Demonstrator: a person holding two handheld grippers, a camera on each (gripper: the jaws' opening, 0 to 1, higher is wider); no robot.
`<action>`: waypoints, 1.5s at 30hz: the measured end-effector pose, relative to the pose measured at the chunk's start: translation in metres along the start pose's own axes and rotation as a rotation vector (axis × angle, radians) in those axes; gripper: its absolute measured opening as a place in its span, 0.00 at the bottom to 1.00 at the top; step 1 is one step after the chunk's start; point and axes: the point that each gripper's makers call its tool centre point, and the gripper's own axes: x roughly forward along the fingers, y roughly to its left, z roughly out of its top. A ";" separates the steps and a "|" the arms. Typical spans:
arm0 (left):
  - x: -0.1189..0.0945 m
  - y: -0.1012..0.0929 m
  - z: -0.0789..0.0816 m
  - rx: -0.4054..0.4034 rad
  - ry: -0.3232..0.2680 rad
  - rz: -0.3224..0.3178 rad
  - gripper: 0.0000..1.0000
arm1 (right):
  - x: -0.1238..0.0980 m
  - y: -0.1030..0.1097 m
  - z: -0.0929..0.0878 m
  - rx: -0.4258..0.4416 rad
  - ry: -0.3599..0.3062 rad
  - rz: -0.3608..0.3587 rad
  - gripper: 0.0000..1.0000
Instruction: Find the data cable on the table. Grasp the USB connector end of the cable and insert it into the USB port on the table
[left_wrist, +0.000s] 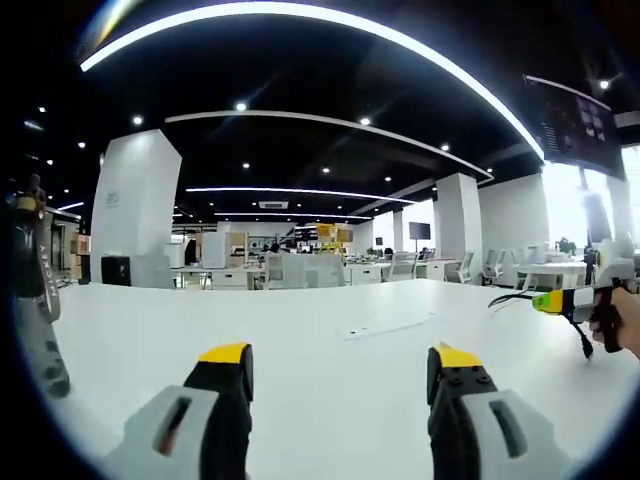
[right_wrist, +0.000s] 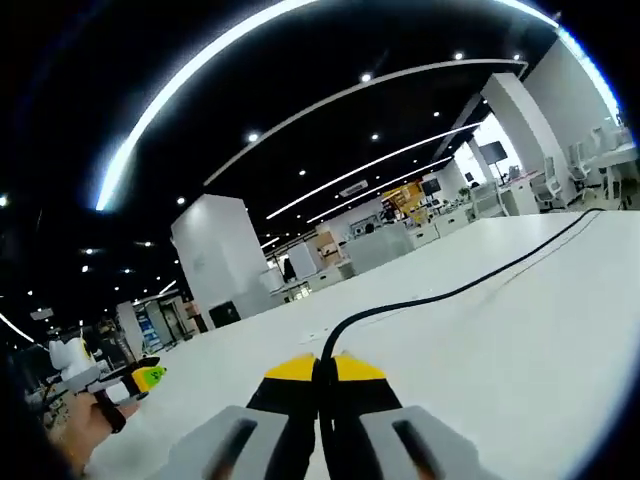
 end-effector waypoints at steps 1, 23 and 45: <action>0.000 -0.004 0.001 0.016 -0.006 -0.009 0.70 | 0.000 0.001 0.003 0.003 -0.008 0.005 0.06; -0.027 -0.146 0.019 0.671 -0.265 -0.310 0.63 | 0.008 0.105 0.065 0.352 -0.165 0.261 0.06; -0.051 -0.184 0.026 1.027 -0.492 -0.307 0.48 | 0.041 0.169 0.054 0.599 -0.156 0.341 0.06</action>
